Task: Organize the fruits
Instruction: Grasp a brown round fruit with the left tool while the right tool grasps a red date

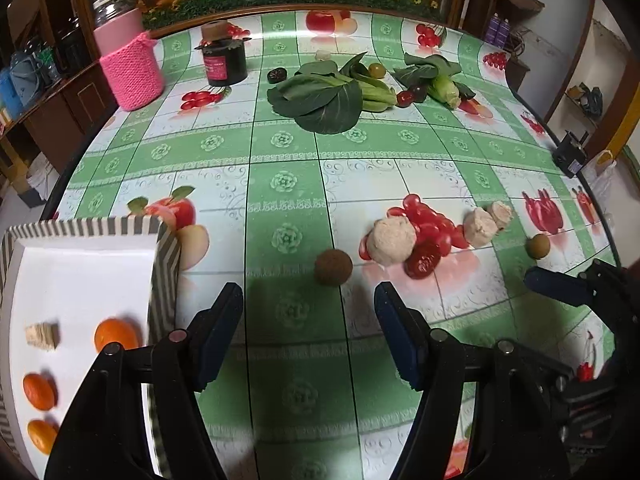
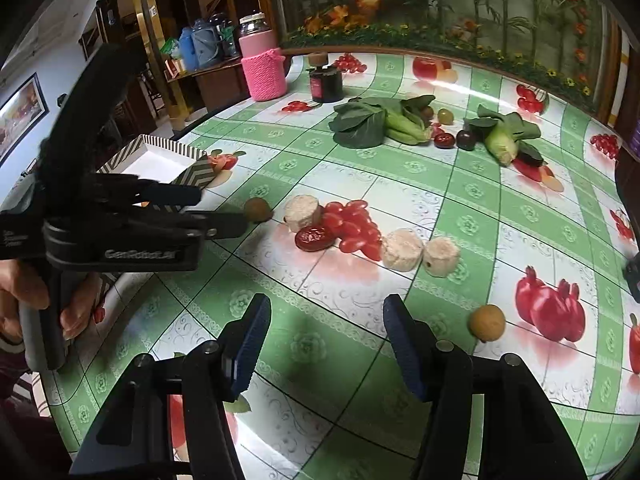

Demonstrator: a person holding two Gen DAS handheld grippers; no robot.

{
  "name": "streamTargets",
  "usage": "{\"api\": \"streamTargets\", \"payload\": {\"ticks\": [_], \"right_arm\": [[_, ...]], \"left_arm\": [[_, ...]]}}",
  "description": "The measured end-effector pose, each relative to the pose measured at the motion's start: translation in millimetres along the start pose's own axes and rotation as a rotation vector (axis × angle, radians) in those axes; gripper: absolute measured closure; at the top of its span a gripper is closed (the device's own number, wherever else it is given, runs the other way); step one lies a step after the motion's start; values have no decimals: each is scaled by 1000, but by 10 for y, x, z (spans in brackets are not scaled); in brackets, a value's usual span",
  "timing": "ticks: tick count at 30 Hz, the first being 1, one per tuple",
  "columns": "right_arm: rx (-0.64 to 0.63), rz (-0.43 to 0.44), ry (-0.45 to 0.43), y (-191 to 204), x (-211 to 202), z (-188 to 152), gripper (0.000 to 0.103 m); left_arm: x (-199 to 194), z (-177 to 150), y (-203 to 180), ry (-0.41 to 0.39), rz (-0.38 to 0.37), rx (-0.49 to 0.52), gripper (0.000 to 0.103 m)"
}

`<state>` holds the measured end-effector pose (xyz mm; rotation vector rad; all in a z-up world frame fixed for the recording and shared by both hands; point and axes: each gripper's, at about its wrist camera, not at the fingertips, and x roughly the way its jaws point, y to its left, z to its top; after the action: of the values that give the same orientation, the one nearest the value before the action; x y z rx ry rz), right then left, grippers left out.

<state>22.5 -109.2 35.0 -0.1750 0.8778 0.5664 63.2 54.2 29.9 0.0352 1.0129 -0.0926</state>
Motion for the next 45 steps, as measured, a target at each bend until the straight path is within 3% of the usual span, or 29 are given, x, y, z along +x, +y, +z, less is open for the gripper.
{"api": "streamTargets", "payload": {"ticks": [3,5,8,14,22,24,26,28,29,38,39,41,45], "right_arm": [[1,4,8,-16,47,22,44],[0,6,12,-25,80,54,44],[-2,12,7,-31,138,120,44],[-25,27,6,33,295,241,42],[-36,5,27,81,510,356,41],[-26,11,26,62,530,354,41],[-18,6,24,40,549,353,41],[-18,5,23,33,560,355,41],[-18,6,21,29,565,356,41],[-28,12,16,19,597,359,41],[-27,13,15,17,595,358,41],[-27,14,14,15,595,359,41],[-32,11,12,27,607,376,42]], "left_arm": [[81,34,-30,6,-4,19,43],[151,46,-51,20,-1,32,66],[200,62,-36,20,-11,34,85],[192,64,43,20,-16,21,96],[143,45,56,21,-50,26,95],[116,50,47,18,-60,29,91],[108,68,44,13,-70,26,72],[107,81,35,6,-61,30,61],[115,87,31,6,-55,33,60],[257,143,63,22,-26,29,61],[269,147,66,23,-26,25,64],[273,153,57,12,-8,35,81],[262,143,69,13,-10,38,83]]}}
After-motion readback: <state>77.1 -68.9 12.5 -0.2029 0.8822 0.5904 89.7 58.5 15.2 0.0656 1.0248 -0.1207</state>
